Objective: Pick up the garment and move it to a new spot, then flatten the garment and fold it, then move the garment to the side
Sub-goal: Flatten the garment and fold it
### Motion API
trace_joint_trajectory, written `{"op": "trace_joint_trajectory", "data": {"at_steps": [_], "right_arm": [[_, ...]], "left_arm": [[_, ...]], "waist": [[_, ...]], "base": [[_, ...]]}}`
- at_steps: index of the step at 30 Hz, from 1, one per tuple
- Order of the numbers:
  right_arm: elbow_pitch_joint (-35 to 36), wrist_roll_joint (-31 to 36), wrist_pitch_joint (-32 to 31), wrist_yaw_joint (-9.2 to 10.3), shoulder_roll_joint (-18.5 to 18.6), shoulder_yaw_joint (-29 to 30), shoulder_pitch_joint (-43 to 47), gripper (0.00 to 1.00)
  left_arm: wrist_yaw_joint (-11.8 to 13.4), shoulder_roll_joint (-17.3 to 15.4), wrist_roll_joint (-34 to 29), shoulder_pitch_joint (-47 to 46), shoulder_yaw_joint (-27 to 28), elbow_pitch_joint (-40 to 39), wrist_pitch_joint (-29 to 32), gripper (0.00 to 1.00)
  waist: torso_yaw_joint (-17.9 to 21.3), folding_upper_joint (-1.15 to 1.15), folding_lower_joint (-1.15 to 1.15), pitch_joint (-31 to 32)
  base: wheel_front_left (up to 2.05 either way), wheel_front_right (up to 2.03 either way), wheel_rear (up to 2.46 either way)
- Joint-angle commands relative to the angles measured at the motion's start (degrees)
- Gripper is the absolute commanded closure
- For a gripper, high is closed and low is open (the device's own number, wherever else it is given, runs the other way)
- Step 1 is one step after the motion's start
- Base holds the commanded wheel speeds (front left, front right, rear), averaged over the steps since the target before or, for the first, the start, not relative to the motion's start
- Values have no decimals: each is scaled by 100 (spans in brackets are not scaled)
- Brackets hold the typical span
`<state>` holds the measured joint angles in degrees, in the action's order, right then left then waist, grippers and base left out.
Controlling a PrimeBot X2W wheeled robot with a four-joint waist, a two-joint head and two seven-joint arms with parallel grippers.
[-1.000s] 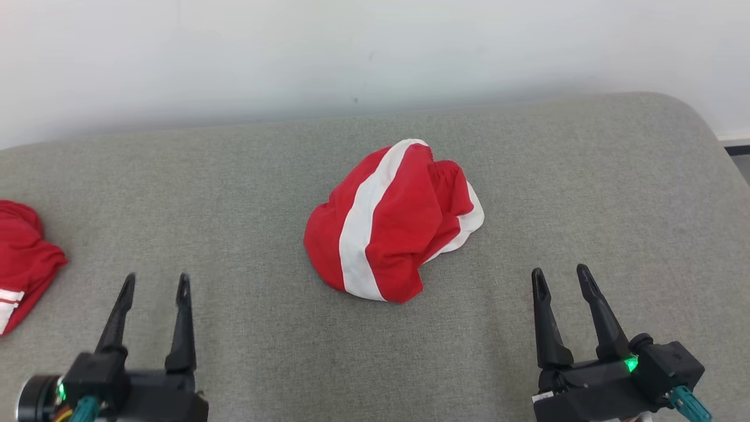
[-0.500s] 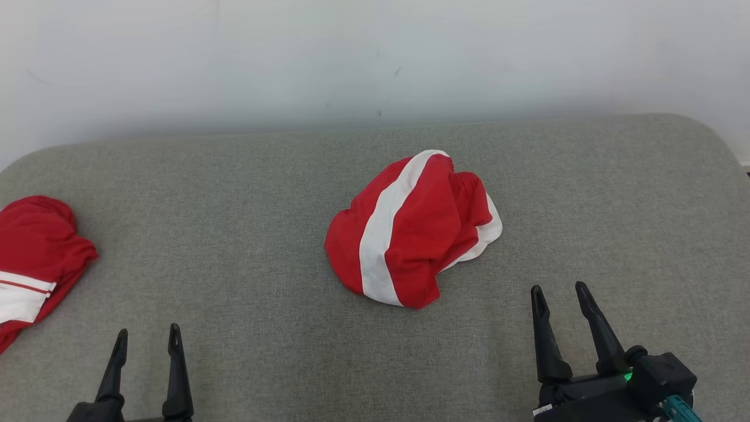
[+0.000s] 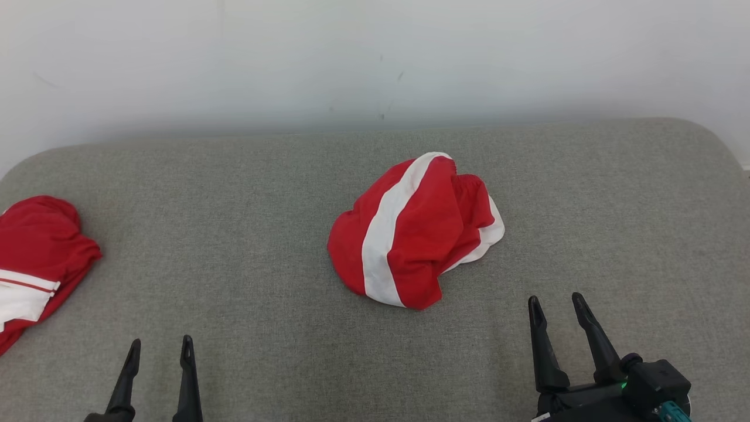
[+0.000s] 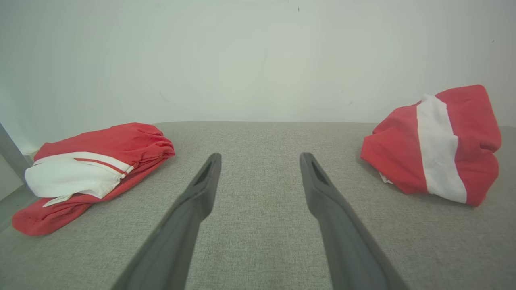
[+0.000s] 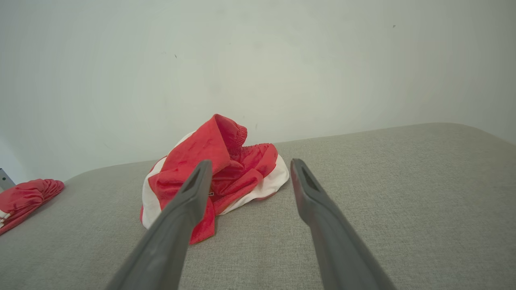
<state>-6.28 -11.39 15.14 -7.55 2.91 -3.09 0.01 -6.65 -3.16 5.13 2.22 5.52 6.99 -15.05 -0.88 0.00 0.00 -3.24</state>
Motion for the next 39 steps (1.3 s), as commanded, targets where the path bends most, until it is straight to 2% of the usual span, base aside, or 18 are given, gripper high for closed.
{"op": "trace_joint_trajectory", "data": {"at_steps": [1, 39], "right_arm": [[-7, 45, 1, 12, -4, -6, 27, 0], [-10, 31, 1, 12, -4, -8, 19, 0]], "left_arm": [[-32, 17, -40, 33, 2, 20, -19, 0], [-80, 32, 106, -4, -51, 123, -20, 0]], "waist": [[-2, 0, 0, -11], [28, 0, 0, -62]], "base": [[0, 0, 0], [0, 0, 0]]}}
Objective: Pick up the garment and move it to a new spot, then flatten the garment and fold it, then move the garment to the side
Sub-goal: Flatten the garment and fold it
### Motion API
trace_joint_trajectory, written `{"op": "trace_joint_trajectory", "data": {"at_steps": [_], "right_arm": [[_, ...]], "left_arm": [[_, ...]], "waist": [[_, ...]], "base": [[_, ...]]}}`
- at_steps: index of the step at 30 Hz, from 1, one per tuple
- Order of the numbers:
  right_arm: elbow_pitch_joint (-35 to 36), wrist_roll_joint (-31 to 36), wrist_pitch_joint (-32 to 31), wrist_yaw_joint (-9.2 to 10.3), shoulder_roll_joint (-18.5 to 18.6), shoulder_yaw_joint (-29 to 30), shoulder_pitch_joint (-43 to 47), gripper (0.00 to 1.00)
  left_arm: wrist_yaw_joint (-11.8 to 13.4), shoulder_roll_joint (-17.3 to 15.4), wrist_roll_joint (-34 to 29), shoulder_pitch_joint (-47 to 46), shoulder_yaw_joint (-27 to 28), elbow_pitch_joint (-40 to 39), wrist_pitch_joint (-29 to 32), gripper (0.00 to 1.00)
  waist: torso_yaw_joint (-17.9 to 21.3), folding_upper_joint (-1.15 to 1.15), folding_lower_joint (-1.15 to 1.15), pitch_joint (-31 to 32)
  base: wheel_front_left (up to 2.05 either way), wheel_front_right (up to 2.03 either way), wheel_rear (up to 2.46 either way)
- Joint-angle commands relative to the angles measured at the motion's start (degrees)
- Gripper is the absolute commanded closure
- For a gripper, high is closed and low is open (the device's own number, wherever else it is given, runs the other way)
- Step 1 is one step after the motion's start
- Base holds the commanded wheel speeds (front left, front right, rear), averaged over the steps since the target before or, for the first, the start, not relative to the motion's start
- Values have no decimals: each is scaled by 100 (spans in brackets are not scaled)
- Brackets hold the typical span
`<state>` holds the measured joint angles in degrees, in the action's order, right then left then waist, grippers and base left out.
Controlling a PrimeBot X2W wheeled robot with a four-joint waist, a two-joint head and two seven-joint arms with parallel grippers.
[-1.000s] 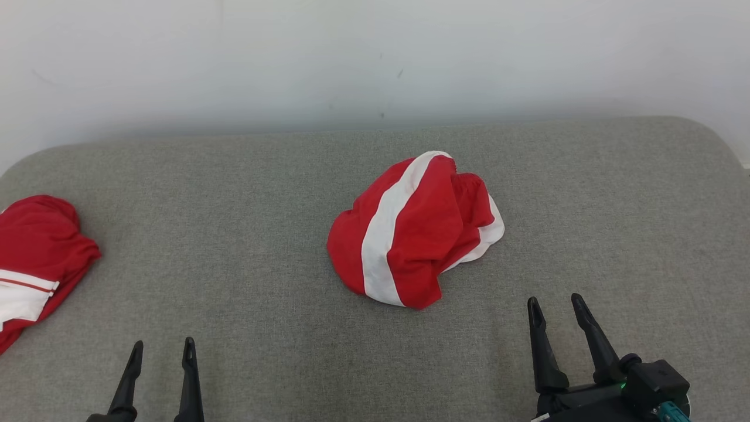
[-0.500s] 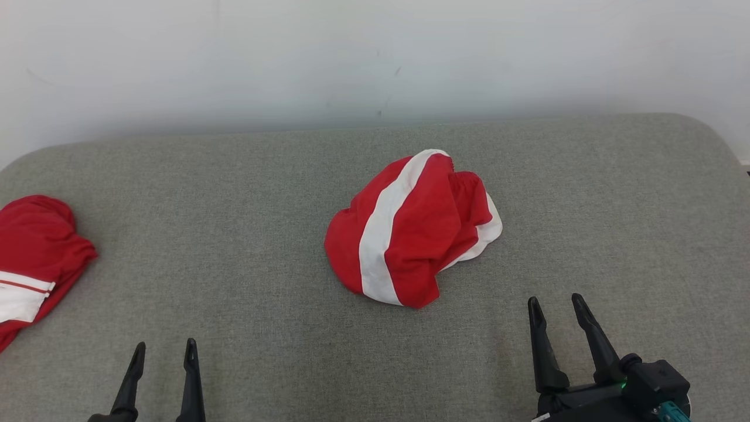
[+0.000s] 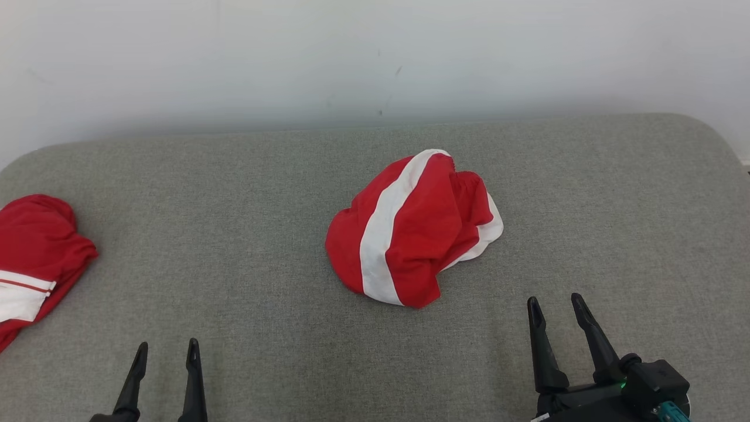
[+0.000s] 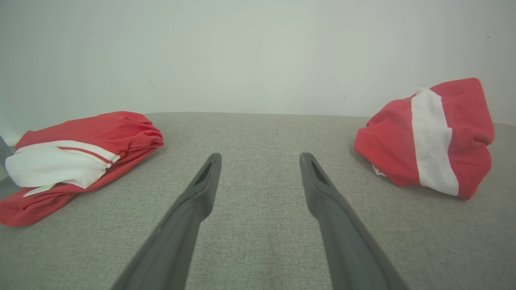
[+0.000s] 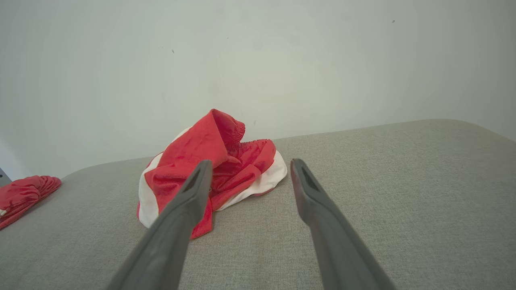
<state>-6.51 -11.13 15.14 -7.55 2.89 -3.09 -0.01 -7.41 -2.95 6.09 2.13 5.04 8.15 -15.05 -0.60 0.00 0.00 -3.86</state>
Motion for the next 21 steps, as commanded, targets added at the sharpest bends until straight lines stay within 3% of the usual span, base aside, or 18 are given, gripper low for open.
{"op": "trace_joint_trajectory", "data": {"at_steps": [1, 21], "right_arm": [[13, 5, 1, 12, -3, -13, 22, 0], [13, -15, 1, 12, -3, -48, -48, 0]], "left_arm": [[-4, 11, 12, 8, 0, 8, -20, 0], [-5, 11, 124, -147, -23, 18, -20, 0]], "waist": [[2, 0, 0, 0], [124, 0, 0, -69]], "base": [[0, 0, 0], [0, 0, 0]]}}
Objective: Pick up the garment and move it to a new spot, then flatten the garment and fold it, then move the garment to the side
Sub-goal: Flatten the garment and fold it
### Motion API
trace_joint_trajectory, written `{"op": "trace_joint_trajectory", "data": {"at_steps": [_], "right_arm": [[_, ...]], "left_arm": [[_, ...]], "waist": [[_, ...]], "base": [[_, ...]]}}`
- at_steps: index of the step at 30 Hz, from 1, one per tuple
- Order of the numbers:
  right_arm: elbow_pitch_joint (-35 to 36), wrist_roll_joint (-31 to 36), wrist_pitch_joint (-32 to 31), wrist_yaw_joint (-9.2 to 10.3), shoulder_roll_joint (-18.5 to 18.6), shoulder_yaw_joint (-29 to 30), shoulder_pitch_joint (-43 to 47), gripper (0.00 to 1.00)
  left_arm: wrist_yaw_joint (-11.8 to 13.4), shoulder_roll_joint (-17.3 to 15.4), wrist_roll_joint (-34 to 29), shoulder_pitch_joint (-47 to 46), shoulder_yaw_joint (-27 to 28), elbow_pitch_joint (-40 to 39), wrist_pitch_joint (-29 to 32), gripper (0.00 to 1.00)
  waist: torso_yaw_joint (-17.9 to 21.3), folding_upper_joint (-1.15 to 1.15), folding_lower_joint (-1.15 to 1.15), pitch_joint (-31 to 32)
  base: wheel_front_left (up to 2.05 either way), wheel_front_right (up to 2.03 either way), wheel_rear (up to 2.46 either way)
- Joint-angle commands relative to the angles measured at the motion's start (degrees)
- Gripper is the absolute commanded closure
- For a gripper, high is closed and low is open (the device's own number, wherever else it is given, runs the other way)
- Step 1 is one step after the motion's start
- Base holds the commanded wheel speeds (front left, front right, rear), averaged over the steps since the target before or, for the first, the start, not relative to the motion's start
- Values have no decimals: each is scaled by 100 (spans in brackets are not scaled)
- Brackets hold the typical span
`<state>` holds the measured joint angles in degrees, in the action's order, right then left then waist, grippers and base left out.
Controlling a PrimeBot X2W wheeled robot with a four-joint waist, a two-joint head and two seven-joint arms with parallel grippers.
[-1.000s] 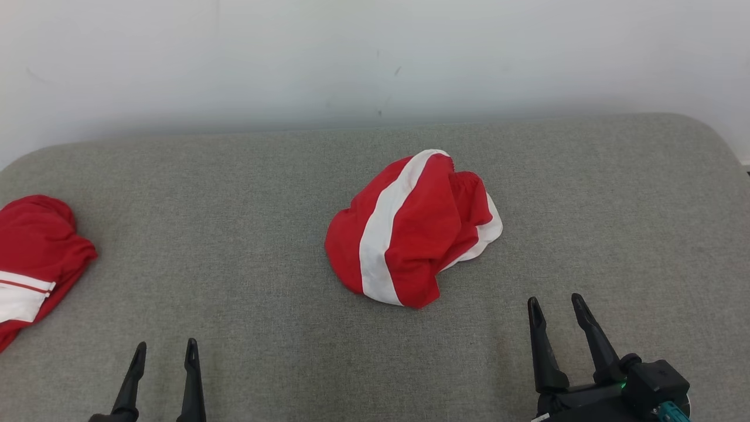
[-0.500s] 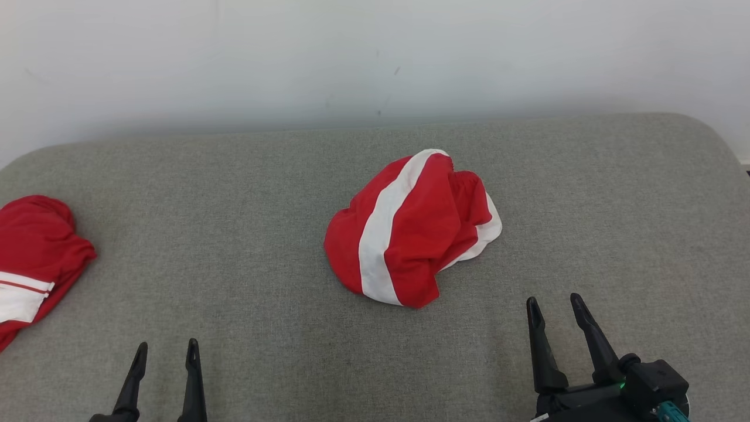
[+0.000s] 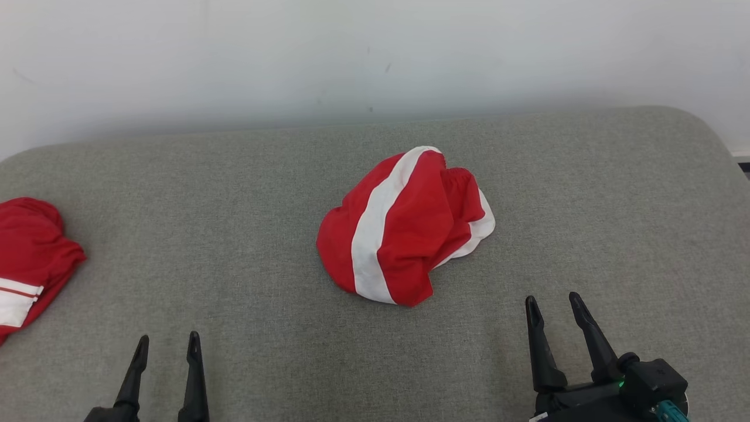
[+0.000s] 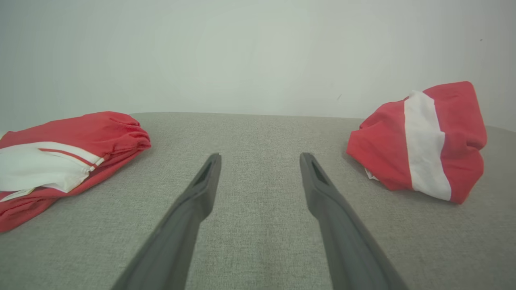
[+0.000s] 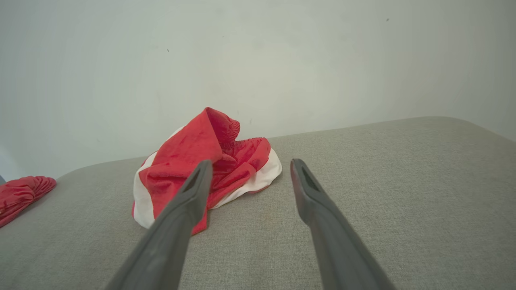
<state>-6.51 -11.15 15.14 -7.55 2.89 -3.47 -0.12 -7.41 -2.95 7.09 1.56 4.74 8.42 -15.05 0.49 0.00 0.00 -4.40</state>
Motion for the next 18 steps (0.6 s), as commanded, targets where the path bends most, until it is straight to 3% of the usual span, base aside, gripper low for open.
{"op": "trace_joint_trajectory", "data": {"at_steps": [1, 8, 18], "right_arm": [[15, -17, 1, 12, -3, -16, -54, 0], [21, -54, 1, 12, -3, -41, -168, 0], [40, -249, 1, 12, -5, -63, -400, 0]], "left_arm": [[-5, 11, 38, -109, -6, -25, -20, 0], [-5, 12, 22, -544, -273, -21, -20, 0], [-4, -154, 65, -1421, -1116, 399, -20, 0]], "waist": [[32, 0, 0, -31], [231, 0, 0, -195], [896, 0, 0, -591]], "base": [[0, 0, 0], [0, 0, 0], [0, 0, 0]]}}
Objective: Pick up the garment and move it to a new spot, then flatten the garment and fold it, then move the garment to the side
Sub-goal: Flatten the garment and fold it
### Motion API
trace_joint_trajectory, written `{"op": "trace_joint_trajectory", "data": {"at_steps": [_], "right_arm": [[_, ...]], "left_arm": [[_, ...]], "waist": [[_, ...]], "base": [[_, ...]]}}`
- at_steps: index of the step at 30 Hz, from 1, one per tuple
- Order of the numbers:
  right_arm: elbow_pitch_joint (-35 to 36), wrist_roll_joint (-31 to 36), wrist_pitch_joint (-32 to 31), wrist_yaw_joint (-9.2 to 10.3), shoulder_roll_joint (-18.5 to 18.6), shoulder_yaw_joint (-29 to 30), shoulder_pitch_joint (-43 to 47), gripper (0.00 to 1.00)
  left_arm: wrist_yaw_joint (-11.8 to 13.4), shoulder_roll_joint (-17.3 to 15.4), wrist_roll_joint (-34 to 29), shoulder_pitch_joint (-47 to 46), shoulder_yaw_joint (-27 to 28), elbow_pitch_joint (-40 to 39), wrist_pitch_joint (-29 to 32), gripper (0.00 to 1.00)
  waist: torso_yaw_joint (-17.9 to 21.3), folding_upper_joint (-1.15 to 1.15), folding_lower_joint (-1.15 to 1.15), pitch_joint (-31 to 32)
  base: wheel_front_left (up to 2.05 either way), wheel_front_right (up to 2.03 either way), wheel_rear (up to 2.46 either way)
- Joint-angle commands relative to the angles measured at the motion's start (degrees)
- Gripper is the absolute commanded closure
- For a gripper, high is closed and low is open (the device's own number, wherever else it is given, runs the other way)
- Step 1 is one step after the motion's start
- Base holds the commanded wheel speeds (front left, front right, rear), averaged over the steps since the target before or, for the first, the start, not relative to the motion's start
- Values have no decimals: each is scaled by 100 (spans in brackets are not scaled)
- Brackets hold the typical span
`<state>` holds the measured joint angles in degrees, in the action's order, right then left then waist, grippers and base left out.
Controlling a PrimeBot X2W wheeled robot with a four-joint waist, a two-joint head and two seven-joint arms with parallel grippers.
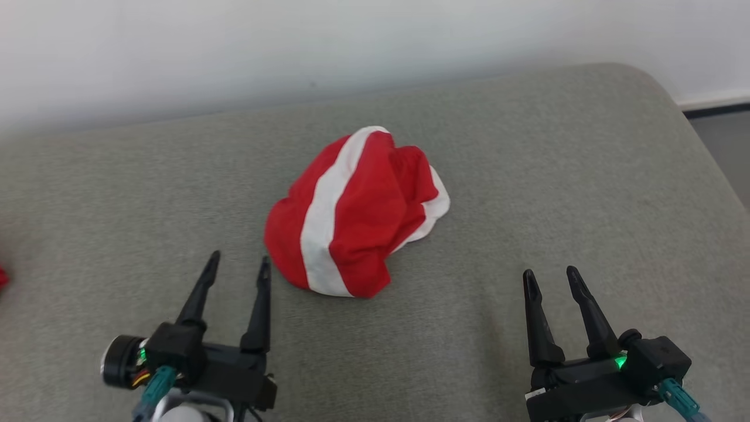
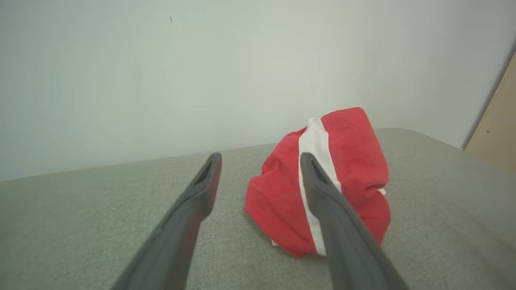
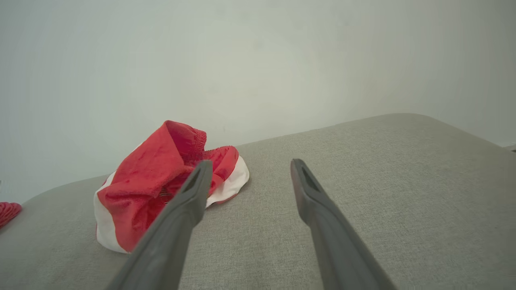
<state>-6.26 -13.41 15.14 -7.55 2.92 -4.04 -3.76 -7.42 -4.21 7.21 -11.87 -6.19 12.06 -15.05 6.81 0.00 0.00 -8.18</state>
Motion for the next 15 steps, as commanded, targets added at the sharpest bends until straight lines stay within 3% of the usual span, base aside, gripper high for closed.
{"op": "trace_joint_trajectory", "data": {"at_steps": [1, 9, 15], "right_arm": [[17, -43, 1, 12, -6, -6, -59, 0], [32, -227, 1, 12, -7, -17, -164, 0], [36, -264, 1, 12, -7, 5, -195, 0]], "left_arm": [[-3, -48, 82, -154, -95, 115, -20, 0], [-3, -176, 332, -625, -428, 1079, -19, 0], [-2, -253, 434, -953, -668, 1695, -20, 0]], "waist": [[334, 0, 0, -257], [783, 0, 0, -517], [885, 0, 0, -579]], "base": [[0, 0, 0], [0, 0, 0], [0, 0, 0]]}}
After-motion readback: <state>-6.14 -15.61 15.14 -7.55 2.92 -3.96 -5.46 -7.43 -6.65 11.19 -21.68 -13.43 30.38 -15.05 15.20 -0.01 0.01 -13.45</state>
